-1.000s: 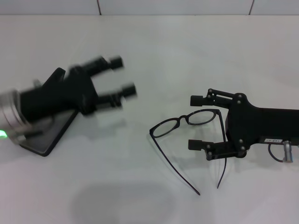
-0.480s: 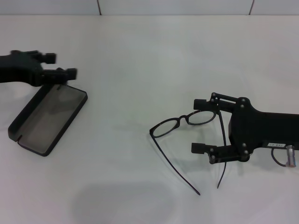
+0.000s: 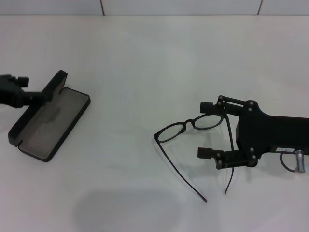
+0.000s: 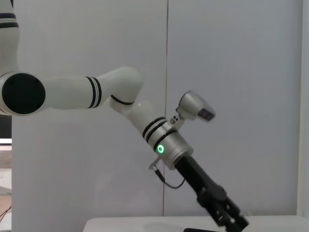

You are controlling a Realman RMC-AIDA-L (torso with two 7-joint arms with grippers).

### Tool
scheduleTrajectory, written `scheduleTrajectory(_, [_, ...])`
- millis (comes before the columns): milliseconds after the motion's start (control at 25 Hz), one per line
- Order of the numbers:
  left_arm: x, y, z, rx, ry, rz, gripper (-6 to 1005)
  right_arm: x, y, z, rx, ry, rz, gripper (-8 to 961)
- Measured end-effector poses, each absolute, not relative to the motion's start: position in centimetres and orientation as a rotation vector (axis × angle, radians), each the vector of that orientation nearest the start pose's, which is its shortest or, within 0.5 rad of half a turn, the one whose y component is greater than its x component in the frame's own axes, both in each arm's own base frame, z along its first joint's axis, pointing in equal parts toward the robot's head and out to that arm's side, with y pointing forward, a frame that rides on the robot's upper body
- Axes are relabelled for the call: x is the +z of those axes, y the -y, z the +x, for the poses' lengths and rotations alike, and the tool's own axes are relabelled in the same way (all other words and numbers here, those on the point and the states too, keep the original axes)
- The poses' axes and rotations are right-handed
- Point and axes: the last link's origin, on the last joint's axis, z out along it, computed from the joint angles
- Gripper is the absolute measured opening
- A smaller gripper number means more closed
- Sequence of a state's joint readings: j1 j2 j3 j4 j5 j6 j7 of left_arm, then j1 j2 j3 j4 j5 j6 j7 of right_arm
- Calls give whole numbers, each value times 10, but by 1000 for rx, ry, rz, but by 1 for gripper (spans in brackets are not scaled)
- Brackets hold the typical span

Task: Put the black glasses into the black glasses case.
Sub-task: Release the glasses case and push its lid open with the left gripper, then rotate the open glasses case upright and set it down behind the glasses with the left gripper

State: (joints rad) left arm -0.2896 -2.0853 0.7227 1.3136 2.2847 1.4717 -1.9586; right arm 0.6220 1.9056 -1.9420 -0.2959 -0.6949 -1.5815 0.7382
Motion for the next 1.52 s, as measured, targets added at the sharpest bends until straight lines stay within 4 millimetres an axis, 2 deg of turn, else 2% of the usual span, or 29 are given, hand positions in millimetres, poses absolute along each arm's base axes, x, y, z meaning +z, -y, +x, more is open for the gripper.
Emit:
scheduleTrajectory(320, [98,-313,-325,-3,1041,-2276,752,-37,-305,213,1098,86,-2842,885])
scheduleTrajectory(680, [91,-318,-320,33,1048,-2304,530,-39,-302,213,1101,93,-2853,885])
scheduleTrajectory(880, [91,-324,-313,24,979,-2337,363,-50,-291,214,1058,162,-2945,885])
scheduleTrajectory(1080, [80,-344,-288,2,862,-2422,202,-61,-283,209,1028,245,-3016,884])
scheduleTrajectory(1240, [62,-362,-260,13,668,-2543,202,-66,-279,206,1033,259,-3034,881])
scheduleTrajectory(1520, [16,-388,-215,41,126,-2705,203,-75,-267,210,1046,262,-3037,876])
